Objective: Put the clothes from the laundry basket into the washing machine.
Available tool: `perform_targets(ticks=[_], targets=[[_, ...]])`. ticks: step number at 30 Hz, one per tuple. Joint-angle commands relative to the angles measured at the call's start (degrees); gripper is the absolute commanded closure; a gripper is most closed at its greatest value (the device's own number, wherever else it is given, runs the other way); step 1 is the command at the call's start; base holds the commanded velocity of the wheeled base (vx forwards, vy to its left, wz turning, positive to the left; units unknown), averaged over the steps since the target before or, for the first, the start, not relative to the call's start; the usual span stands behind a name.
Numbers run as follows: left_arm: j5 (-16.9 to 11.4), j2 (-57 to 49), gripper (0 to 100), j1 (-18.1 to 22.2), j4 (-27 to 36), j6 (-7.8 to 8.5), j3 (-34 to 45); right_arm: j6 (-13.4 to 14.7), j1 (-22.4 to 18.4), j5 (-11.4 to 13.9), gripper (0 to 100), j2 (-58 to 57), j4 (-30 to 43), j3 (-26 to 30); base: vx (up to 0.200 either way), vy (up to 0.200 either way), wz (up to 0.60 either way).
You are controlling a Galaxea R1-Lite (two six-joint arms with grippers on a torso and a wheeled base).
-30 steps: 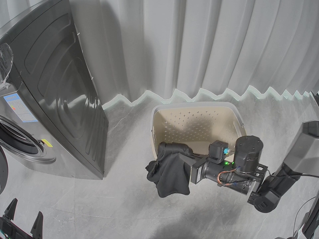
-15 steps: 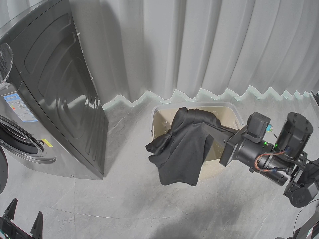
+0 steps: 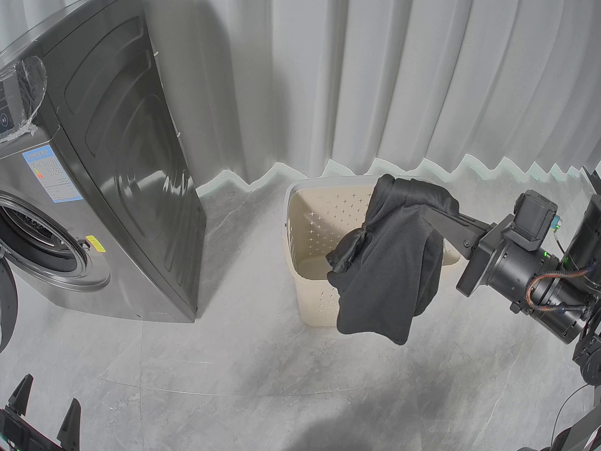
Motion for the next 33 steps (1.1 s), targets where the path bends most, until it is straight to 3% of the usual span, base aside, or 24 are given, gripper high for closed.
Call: perform_targets(ticks=[1,29,33], targets=[[-0.01,-0.84,0,0.01,0.0,-0.03,0.84,-0.01,0.07,-0.15,100,-0.53,-0.04,0.03,0.0,0.2,0.0],[0.07,-0.84,0,0.01,0.0,-0.56,0.84,0.17,0.78,-0.24,100,0.18,-0.83,-0.41,0.0,0.2,0.0],[0.07,-0.84,0,0.01,0.0,-1.35,0.84,0.17,0.78,-0.24,100,0.18,-0.83,-0.5,0.0,0.2,0.0]])
